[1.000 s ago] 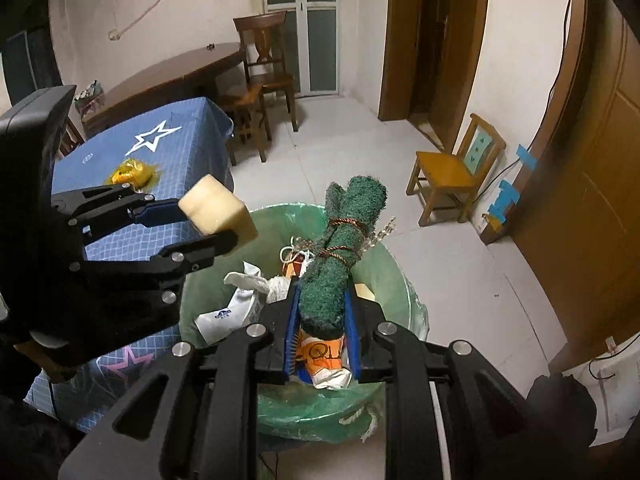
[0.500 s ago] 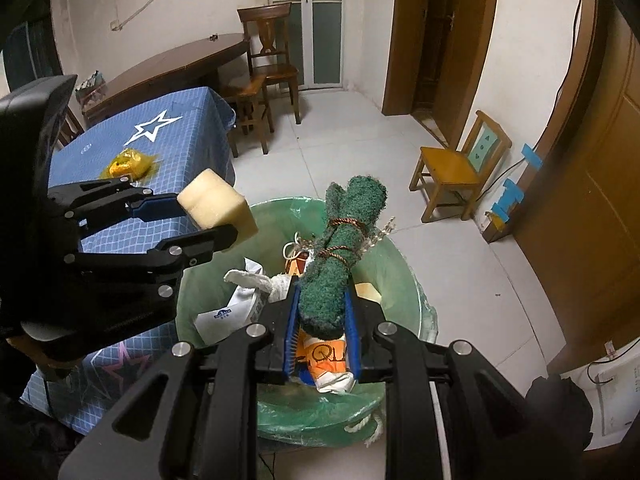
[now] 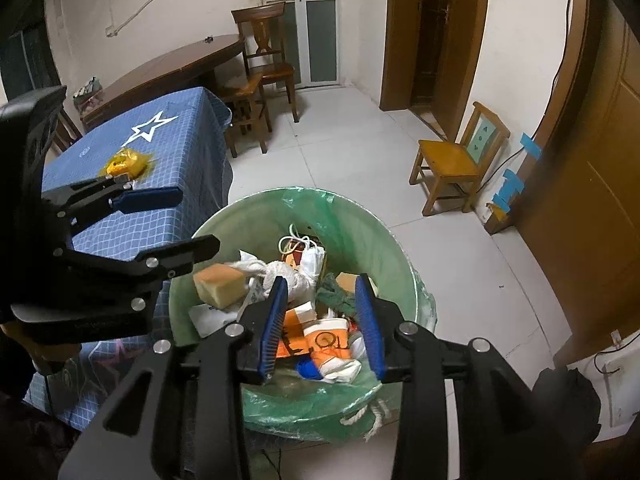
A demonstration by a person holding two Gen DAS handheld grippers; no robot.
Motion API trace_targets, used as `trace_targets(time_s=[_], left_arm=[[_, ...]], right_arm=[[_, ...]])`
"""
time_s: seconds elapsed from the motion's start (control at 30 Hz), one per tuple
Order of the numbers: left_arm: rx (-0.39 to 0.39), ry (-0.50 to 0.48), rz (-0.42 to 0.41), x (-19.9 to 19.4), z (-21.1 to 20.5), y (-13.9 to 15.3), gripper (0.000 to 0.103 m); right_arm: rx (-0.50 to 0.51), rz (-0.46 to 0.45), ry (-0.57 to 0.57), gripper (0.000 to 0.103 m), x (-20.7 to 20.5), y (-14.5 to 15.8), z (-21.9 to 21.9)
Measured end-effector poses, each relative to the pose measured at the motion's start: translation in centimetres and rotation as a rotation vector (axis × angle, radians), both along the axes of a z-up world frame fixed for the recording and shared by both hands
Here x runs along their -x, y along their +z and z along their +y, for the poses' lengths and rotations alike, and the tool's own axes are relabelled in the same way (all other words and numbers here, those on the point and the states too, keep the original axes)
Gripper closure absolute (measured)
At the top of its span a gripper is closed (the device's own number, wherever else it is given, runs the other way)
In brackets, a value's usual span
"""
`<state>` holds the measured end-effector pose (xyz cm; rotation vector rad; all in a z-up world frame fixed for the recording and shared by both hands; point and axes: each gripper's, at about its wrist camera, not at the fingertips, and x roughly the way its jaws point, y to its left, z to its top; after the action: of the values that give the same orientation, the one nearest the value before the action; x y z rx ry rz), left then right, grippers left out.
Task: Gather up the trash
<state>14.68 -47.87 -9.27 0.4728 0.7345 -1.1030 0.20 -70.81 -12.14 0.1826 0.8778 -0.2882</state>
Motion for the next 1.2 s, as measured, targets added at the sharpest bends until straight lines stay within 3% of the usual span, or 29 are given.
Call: trace_targets(time_s=[0.3,0.33,0.4,0.53,0.6,0.87,1.0,1.2], left_arm=[[0.057,-0.007,-0.052,3.2,3.8,0.9,0.037],[0.068,-0.010,-0.064,3.7,4.2,1.4,0.037],[0.092,-0.011,-0.103,4.8,5.1,2.4,0.031],[0.157,-0.003,-0.137,6.3,7.6,4.3,0.017],[0.169,-0.009,-0.121,7.1,9.0,4.9,0.016],[0.126,-0.002,-0.115,11.2,13.0,5.0,0.016],[0.151,0.035,-0.191,13.3,13.9,4.7,0.015],[0.187,0.067,-0.196,13.8,14.0,4.3,0.013]], right_arm=[[0.019,-0.106,-0.059,0.068,3.7,1.7,2.0],[0.035,-0.143,-0.082,0.064,4.7,2.1,2.5],[0.041,-0.208,-0.119,0.036,6.2,2.8,3.2],[0.069,-0.304,-0.180,0.026,9.3,3.6,5.0],[0.094,-0.320,-0.213,0.018,10.4,3.8,5.7],[0.155,-0.357,-0.285,0.009,14.2,3.9,7.8],[0.141,-0.370,-0.300,0.008,15.0,3.5,7.9],[0.128,-0.358,-0.300,0.008,15.5,2.8,8.8]])
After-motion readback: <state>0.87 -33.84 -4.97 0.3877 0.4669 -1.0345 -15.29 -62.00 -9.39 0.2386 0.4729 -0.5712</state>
